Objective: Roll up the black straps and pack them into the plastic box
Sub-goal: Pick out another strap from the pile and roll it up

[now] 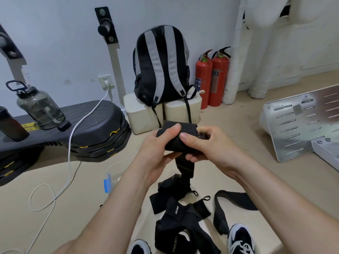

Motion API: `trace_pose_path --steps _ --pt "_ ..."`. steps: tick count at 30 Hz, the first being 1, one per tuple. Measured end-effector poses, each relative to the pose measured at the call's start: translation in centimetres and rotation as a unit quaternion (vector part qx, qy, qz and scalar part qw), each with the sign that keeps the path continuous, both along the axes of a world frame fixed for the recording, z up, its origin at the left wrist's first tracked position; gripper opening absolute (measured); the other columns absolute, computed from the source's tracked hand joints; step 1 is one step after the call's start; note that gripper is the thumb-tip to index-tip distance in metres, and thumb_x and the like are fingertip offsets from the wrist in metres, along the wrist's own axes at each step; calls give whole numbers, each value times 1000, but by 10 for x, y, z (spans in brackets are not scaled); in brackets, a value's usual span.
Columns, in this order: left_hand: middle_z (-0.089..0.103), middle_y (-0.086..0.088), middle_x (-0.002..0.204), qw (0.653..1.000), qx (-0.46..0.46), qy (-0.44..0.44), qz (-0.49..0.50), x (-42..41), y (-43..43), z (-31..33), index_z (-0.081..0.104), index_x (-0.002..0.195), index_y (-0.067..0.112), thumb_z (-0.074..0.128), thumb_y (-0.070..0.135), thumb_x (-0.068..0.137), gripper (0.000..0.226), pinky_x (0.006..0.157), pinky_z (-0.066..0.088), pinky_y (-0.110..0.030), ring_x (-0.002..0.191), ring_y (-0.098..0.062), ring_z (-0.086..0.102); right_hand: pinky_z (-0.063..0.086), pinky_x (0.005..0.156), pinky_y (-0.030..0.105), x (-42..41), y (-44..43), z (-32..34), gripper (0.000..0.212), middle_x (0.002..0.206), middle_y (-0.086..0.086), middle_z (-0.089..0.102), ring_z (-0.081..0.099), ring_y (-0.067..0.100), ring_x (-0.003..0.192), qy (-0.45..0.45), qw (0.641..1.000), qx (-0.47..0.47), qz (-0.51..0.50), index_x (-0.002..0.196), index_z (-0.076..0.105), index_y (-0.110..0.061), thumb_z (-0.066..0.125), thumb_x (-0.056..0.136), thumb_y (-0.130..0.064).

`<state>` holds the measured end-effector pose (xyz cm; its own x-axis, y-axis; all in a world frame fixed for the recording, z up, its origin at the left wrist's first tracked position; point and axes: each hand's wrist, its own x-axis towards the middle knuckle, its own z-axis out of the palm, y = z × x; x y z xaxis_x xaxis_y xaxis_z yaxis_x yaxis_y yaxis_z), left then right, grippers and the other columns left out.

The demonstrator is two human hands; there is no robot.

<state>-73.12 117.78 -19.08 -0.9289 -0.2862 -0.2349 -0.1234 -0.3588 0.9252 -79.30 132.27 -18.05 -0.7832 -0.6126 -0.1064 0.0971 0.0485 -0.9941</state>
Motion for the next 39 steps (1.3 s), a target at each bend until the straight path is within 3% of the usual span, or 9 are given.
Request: trace_pose_path --steps 5,11,17,22,28,31,33,35,39 --pt "70 -9 82 994 36 100 -34 2 -9 1 66 85 3 71 8 77 11 73 56 -26 84 -19 68 55 55 24 0 0 4 47 69 4 67 66 16 57 7 1000 11 -4 90 67 -5 73 72 -48" --pt "71 -8 81 988 -107 50 98 0 2 4 66 101 -2 83 22 78 37 72 59 -35 77 -19 71 53 53 23 3 1 4 47 79 -1 72 70 10 69 -105 993 20 59 95 66 -13 67 77 -57" --pt "72 -3 80 986 -140 -33 89 -1 0 5 69 100 4 72 37 88 36 64 58 -23 73 -10 71 55 57 22 -1 -3 -4 16 82 4 66 71 10 73 -113 992 -47 -19 90 68 -7 77 82 -17" --pt "74 -8 90 998 -47 39 -20 4 -9 6 70 100 3 74 23 74 33 82 58 -27 90 -17 72 53 49 22 -2 -11 -4 30 85 14 64 71 15 64 -90 993 -43 -70 87 56 -4 75 86 -28" --pt "74 -4 83 994 -61 61 69 -1 -11 15 68 96 5 74 19 78 24 79 57 -33 83 -17 71 52 54 25 -18 -1 3 54 76 8 67 66 17 63 -85 996 29 -21 89 66 -8 56 83 -61" --pt "73 -7 91 989 42 92 109 0 -34 32 67 100 6 78 17 68 35 87 55 -38 86 -19 69 55 78 32 -39 11 -28 31 115 7 65 66 15 97 -54 992 106 -38 117 63 -17 63 94 -38" --pt "70 -10 102 981 121 120 94 4 -43 38 64 109 5 80 25 62 54 93 54 -40 94 -22 68 41 108 40 -42 15 -76 81 158 4 33 40 19 140 -21 958 276 75 153 31 -26 77 86 -19" --pt "69 -9 100 974 159 138 83 3 -44 42 60 113 7 78 31 63 58 84 57 -36 92 -23 68 19 120 38 -30 8 -115 120 167 -4 3 10 18 153 -19 921 357 154 159 -2 -30 85 77 -17" --pt "69 -9 99 966 201 148 74 6 -29 51 59 112 10 76 28 69 50 85 56 -36 94 -24 66 21 122 41 -14 -36 -168 138 165 3 11 14 22 152 -4 954 290 81 158 -4 -36 93 60 -34"
